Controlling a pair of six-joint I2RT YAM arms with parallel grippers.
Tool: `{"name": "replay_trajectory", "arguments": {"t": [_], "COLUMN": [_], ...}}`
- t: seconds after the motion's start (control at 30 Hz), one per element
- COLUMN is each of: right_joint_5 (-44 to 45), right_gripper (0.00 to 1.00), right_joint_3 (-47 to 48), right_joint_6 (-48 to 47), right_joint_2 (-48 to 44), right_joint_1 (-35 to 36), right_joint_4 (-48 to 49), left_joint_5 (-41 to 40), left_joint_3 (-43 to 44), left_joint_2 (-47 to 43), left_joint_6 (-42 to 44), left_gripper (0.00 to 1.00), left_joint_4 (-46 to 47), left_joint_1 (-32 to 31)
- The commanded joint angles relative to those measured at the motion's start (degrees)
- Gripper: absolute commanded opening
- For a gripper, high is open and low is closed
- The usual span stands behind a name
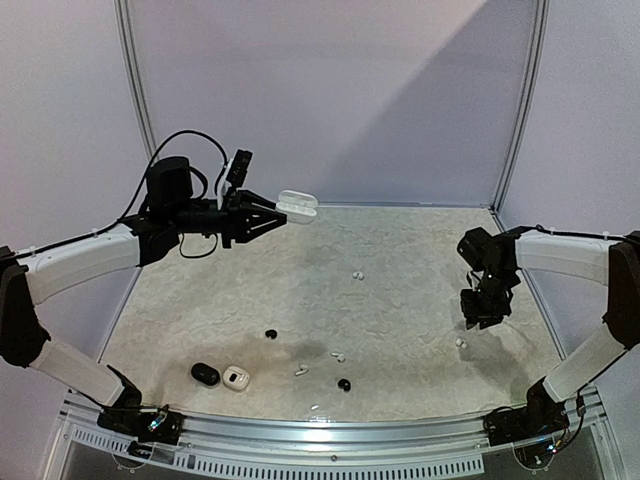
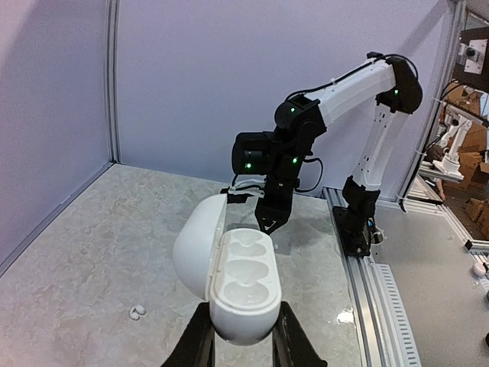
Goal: Insert the wireless bluetooth earbuds into the charging case
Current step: Pick up the right earbud from the center of the board.
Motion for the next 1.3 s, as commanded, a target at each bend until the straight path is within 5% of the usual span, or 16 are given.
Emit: {"name": "replay_trajectory", "arguments": {"t": [0.0, 1.27], "right_joint_5": [-2.43, -15.19], "right_gripper": [0.29, 0.16], "right_joint_3": [-1.73, -10.70], "right_joint_6": [-0.66, 3.78], "right_joint_2": [2.32, -2.16], "right_joint_1": [-0.29, 1.37], "right_joint_4": [3.51, 6.24], "left_joint_5": [0.25, -0.13], "left_joint_3": [-1.03, -0.06], "left_joint_2": [-1.33, -1.19], "left_joint_6": [0.89, 5.57], "left_gripper": [0.00, 0.00], "left_joint_4": [0.80, -1.29], "left_joint_1": [0.35, 0.52]}}
